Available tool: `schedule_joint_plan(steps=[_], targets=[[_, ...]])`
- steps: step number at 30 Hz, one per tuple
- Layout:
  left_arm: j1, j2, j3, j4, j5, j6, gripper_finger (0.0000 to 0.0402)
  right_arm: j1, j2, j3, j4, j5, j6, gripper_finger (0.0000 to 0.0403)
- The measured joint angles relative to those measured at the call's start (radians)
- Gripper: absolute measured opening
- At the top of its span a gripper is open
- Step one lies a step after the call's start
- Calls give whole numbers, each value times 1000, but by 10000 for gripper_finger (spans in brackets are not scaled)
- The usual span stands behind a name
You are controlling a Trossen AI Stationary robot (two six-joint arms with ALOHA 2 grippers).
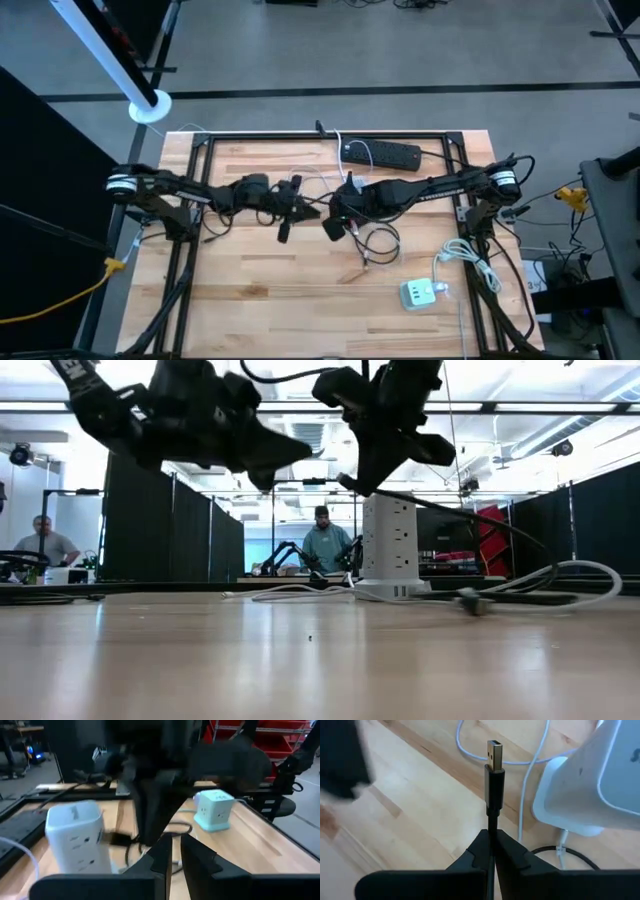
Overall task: Insert USB
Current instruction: Insert the bottom black charger cable into the top white outlet extension
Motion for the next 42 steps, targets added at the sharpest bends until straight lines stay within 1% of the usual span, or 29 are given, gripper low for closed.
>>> schedule_joint_plan(steps=[5, 10, 13, 17, 20, 29, 36, 40, 42], targets=[[-54, 57, 67, -26, -199, 24, 27, 24, 27, 0, 50, -4, 9, 1], [-57, 122, 98, -24, -277, -8, 27, 44, 31, 0, 70, 7, 55, 1], [-56, 165, 94, -25, -291, -14, 27, 54, 26, 0, 80, 16, 61, 1], [-58, 207, 78, -16, -282, -26, 27, 61, 26, 0, 75, 22, 77, 1], [-58, 220, 55, -22, -280, -40, 27, 64, 23, 0, 77, 28, 75, 1], [-58, 216, 37, -25, -282, -48, 27, 65, 11, 0, 68, 34, 58, 7], [-52, 182, 37, -24, -323, -27, 27, 76, 11, -3, -21, 36, 89, 3], [-49, 174, 37, -31, -329, -12, 27, 80, 11, -19, -13, 17, 106, 2], [-48, 167, 37, -38, -332, -8, 27, 81, 11, -36, 28, -8, 99, 1]])
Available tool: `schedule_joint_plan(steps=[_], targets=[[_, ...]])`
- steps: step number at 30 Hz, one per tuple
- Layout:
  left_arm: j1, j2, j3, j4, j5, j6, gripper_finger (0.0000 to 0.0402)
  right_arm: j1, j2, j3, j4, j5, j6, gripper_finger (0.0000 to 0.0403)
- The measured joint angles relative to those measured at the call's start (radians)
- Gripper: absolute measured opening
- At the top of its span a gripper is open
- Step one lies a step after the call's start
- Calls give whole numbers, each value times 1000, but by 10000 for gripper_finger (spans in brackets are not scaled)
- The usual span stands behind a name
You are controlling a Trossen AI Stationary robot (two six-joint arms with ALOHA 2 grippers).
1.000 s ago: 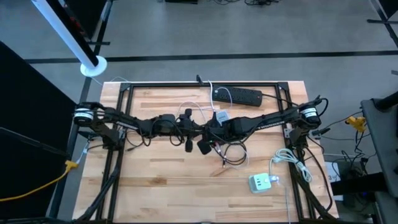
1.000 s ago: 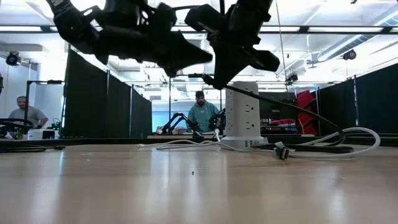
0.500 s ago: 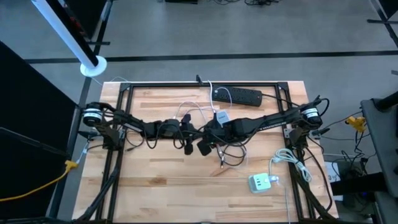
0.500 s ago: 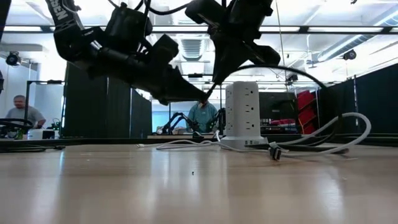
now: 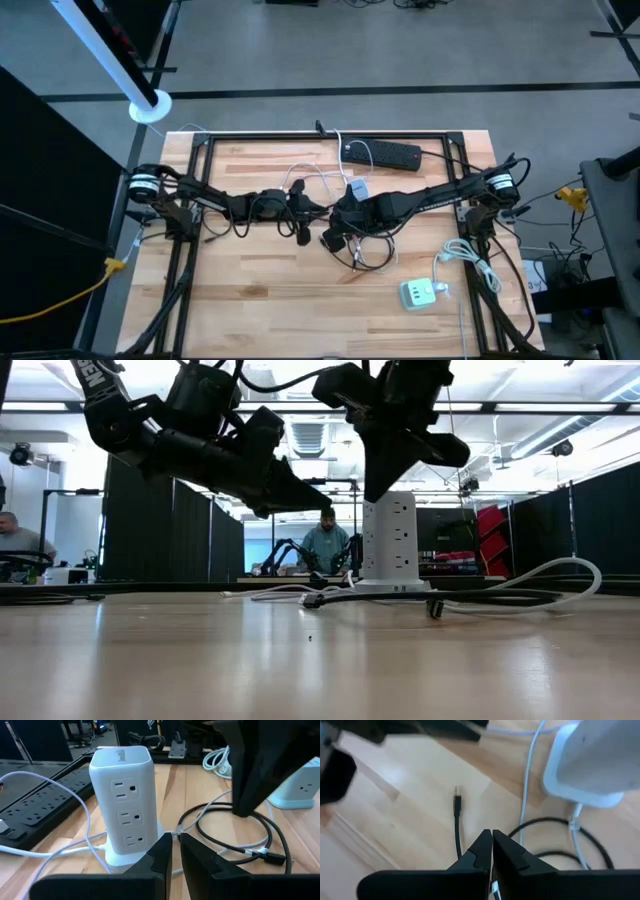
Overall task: Insert USB
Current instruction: Insert the bottom black charger cable into the top white outlet extension
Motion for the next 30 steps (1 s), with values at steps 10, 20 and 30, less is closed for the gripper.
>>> schedule_joint_plan(steps=[10, 20, 30], targets=[[4, -214, -17, -335, -79, 74, 27, 24, 65, -102, 256, -38, -24, 70], [6, -586, -161, -629, -80, 27, 27, 25, 216, -114, 416, -20, -84, 162], [6, -803, -282, -639, -80, -100, 27, 18, 237, -114, 442, 38, -41, 133]])
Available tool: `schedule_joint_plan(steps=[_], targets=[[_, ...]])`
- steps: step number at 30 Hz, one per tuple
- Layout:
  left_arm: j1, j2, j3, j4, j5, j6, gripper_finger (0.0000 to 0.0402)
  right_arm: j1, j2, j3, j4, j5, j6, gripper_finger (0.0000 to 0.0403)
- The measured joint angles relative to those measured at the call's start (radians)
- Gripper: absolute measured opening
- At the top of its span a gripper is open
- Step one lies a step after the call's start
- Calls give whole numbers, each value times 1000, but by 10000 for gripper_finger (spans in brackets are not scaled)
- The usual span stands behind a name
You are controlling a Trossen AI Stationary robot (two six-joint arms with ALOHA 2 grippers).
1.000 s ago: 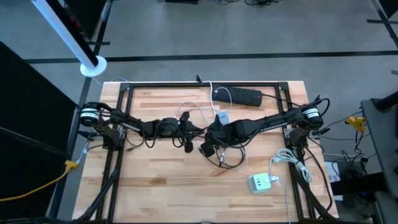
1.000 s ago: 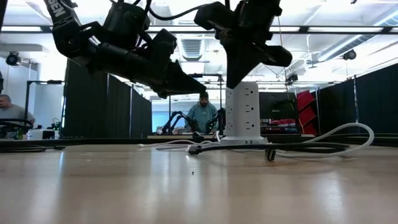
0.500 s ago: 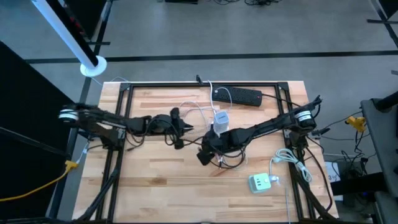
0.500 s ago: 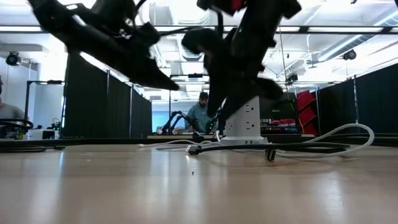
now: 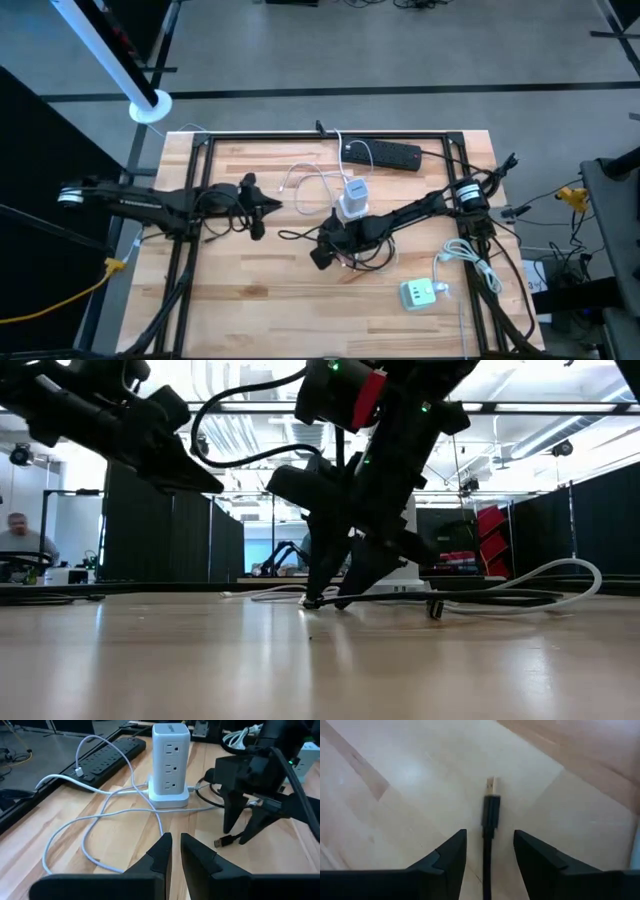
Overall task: Insert USB
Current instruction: Insert the bottom black charger cable into the top white outlet extension
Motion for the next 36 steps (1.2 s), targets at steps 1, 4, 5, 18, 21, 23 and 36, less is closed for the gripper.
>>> schedule_joint_plan(steps=[1, 4, 5, 18, 21, 23, 36], targets=[[0, -6, -3, 2, 0, 0, 27, -3, -1, 0, 1, 2, 3, 126], [0, -10, -7, 1, 0, 0, 27, -6, -1, 0, 6, 3, 13, 104], [0, -7, -7, 2, 0, 0, 27, -7, -1, 0, 9, 2, 13, 97], [0, -3, -7, 2, 0, 0, 27, -11, 1, 0, 13, 0, -28, 55], [0, -3, -7, 2, 0, 0, 27, -11, 1, 0, 15, 0, -36, 62], [0, -3, -7, 2, 1, 0, 27, -11, 1, -1, 19, 0, -38, 69], [0, -2, -7, 2, 1, -4, 27, -11, 2, -19, 39, 0, -51, 97]])
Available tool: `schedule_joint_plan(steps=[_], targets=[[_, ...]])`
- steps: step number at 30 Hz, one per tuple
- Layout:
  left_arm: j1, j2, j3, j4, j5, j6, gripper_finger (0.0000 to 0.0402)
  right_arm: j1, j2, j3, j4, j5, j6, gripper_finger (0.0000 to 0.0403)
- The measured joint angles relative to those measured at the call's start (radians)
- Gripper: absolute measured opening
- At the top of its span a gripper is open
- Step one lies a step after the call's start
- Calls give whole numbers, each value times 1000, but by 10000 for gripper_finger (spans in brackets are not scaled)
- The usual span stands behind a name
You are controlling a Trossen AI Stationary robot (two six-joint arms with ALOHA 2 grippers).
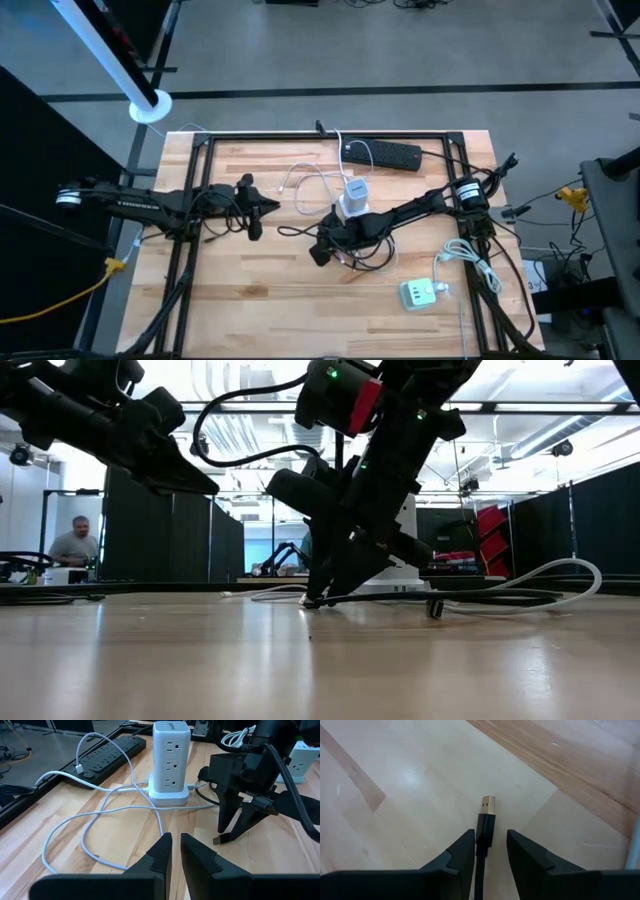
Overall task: Insert USB
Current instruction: Insert the bottom black charger cable into the top white outlet extension
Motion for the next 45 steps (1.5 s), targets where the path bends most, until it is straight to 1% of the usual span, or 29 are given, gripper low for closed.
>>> schedule_joint_plan(steps=[3, 7, 9, 15, 20, 22, 24, 26, 28, 34, 38, 40, 42, 45], targets=[[0, 0, 0, 0, 0, -4, 27, 0, 0, -3, 3, 0, 0, 81], [0, 0, 0, 0, -1, -4, 27, 0, 0, -6, 35, 0, -7, 25], [0, 0, 0, 0, -1, -4, 27, 0, 0, -6, 55, 0, -7, 8], [0, 0, 1, 0, -1, -8, 27, 0, -2, -6, 56, 22, 11, 1], [0, 0, 1, 1, -6, -22, 27, 5, -39, 7, -14, 25, -6, 0], [0, 0, 1, 0, -24, -22, 27, 5, -43, 8, -40, 22, -7, 0], [0, 0, 1, 1, -28, -21, 27, 7, -41, 6, -39, 18, -12, 1], [0, 0, 1, 1, -29, -22, 27, 10, -40, 5, -27, 18, -27, 9], [0, 0, 1, 0, -29, -22, 27, 10, -40, 6, -12, 18, -33, 29], [0, 0, 0, 0, -29, -22, 27, 0, -39, 2, -8, 27, -42, 117], [0, 0, 0, 0, -29, -22, 27, -3, 4, 0, 8, 12, -42, 162], [0, 0, -1, -1, -29, -22, 27, -2, 23, 0, 40, -11, -46, 174], [0, 1, -1, -3, -28, -22, 27, 2, 36, 2, 63, -16, -39, 179], [0, 1, -1, -14, -28, -23, 27, 3, 39, 3, 62, -10, -35, 166]])
